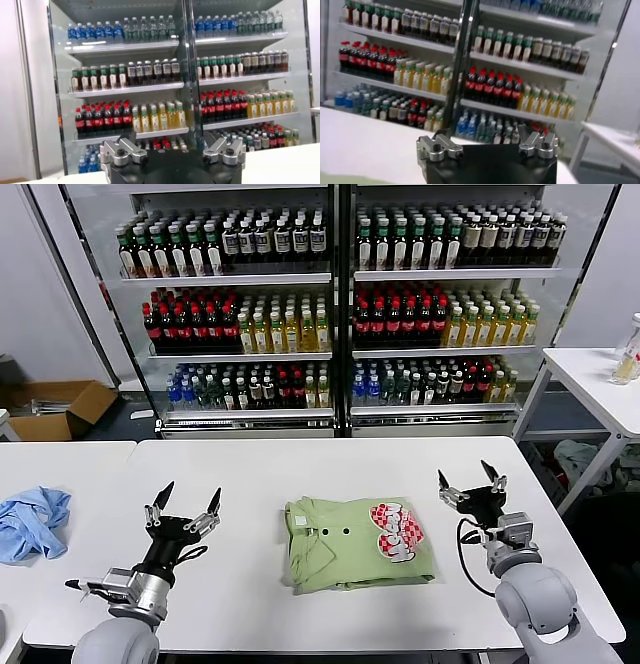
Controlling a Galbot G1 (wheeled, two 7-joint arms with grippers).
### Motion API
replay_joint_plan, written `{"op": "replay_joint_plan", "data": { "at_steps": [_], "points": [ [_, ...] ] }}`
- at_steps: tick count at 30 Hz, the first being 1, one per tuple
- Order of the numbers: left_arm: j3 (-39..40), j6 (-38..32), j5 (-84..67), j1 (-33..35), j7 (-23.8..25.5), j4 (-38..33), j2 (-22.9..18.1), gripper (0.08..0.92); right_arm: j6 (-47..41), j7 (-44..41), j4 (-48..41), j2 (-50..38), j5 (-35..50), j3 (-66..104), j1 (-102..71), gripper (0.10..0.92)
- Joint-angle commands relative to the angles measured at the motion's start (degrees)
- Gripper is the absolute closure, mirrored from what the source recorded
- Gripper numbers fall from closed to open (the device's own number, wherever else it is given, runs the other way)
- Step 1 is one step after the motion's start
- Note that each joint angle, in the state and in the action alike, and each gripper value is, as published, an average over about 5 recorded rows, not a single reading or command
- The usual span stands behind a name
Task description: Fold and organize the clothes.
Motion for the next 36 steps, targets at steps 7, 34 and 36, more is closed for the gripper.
{"op": "replay_joint_plan", "data": {
  "at_steps": [7, 34, 36],
  "points": [
    [1.54, -0.21, 0.24, -9.52, 2.21, 8.03, 0.25, 0.177, 7.7, -2.71, -7.16, -0.34, -4.11, 1.61, 3.05, 0.203],
    [1.45, -1.93, -1.27, -7.8, 3.0, 8.5, 0.78, 0.177, 9.45, -5.66, -9.19, 0.34, -5.66, 2.88, 3.64, 0.203],
    [1.32, -2.64, -1.1, -7.76, 3.02, 8.82, 0.75, 0.177, 9.63, -5.5, -9.36, 0.43, -5.75, 2.85, 3.53, 0.203]
  ]
}}
